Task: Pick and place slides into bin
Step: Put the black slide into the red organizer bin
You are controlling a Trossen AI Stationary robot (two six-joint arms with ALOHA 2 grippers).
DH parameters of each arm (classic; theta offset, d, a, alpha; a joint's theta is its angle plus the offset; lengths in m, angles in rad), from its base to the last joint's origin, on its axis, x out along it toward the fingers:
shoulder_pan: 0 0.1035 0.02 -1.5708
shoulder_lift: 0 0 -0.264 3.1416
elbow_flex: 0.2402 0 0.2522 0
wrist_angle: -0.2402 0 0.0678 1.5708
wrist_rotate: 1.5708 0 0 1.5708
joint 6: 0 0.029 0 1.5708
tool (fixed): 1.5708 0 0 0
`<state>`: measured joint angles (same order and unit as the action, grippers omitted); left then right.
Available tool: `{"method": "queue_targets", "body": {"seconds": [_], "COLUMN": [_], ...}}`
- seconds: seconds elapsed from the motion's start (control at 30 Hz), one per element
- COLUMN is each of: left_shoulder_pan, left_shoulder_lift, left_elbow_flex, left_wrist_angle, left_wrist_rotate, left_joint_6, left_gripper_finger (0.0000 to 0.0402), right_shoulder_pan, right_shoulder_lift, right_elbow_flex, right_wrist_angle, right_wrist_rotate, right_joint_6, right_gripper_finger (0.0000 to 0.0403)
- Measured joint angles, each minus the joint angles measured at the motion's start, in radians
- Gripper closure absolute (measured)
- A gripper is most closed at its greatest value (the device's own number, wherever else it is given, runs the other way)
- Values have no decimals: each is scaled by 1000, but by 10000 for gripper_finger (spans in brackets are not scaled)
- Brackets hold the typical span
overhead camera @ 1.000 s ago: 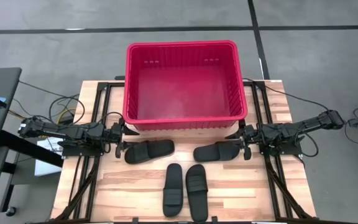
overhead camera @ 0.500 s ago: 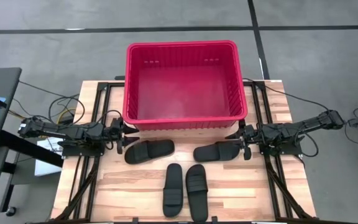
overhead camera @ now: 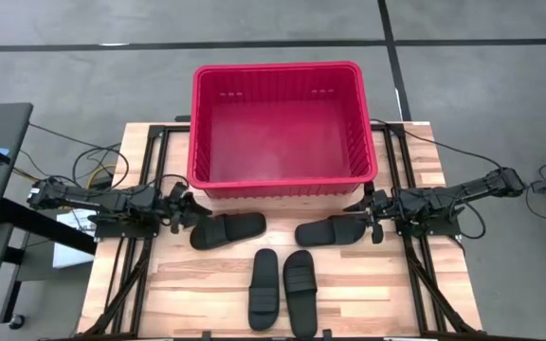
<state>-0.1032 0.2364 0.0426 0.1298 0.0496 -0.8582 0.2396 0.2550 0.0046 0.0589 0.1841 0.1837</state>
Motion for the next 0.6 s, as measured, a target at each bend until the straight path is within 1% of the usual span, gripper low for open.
{"method": "queue_targets", "body": {"seconds": [0.07, 0.13, 0.23, 0.3, 0.33, 0.43, 0.6], "left_shoulder_pan": [0, 0, 0, -2, -6, -24, -58], "left_shoulder_lift": [-2, -2, -1, -1, -1, 5, 43], "left_elbow_flex": [34, 75, 150, 206, 236, 326, 455], "left_wrist_angle": [31, 11, -90, -202, -268, -441, -669], "left_wrist_rotate": [69, 161, 323, 386, 400, 396, 333], "left_joint_6": [-16, -40, -119, -155, -159, -135, -67], "left_gripper_finger": [191, 191, 191, 191, 191, 191, 191], "right_shoulder_pan": [0, 0, 0, 0, 0, 0, 0], "right_shoulder_lift": [0, 0, 0, 0, 0, 0, 0], "right_elbow_flex": [0, 0, 0, 0, 0, 0, 0], "right_wrist_angle": [0, 0, 0, 0, 0, 0, 0], "right_wrist_rotate": [0, 0, 0, 0, 0, 0, 0], "right_joint_6": [0, 0, 0, 0, 0, 0, 0], "right_gripper_finger": [332, 332, 332, 332, 332, 332, 332]}}
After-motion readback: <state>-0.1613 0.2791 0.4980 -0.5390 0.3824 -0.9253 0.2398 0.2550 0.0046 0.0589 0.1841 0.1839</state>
